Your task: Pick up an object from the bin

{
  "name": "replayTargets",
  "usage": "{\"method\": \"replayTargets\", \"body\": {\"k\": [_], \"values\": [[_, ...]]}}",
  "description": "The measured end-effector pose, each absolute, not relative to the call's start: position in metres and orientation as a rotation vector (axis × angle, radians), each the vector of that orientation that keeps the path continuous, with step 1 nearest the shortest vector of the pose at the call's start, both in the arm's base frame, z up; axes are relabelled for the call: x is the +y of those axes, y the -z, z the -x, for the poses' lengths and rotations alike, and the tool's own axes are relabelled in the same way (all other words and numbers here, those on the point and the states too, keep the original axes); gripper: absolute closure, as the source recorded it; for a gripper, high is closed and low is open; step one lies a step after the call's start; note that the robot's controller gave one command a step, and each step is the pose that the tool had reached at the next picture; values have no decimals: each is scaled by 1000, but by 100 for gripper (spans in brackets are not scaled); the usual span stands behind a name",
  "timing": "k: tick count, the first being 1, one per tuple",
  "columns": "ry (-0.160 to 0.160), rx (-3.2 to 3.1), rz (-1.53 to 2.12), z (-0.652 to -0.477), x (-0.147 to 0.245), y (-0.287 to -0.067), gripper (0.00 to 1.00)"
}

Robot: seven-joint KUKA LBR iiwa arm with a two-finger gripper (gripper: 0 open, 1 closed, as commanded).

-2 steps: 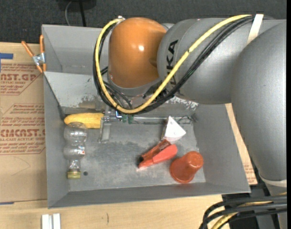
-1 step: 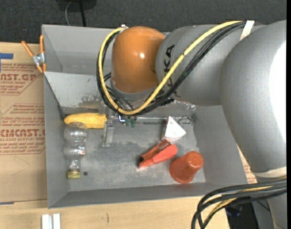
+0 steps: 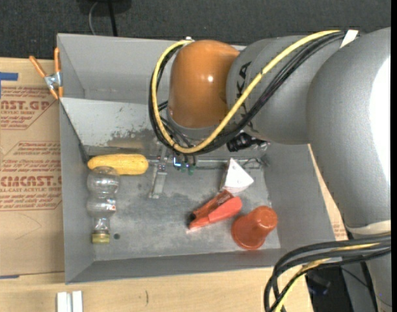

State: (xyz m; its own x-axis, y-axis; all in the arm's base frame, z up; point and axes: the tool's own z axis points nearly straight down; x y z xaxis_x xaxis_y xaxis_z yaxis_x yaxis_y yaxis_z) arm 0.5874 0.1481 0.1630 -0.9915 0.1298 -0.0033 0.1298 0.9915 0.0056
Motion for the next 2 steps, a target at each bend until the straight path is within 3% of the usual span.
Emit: {"method": "replayTargets", "body": {"k": [1,2], "values": [[-6,3097,-506,-587,146,-143,0],[-6,3123,-302,-586,160,-123,0]]}}
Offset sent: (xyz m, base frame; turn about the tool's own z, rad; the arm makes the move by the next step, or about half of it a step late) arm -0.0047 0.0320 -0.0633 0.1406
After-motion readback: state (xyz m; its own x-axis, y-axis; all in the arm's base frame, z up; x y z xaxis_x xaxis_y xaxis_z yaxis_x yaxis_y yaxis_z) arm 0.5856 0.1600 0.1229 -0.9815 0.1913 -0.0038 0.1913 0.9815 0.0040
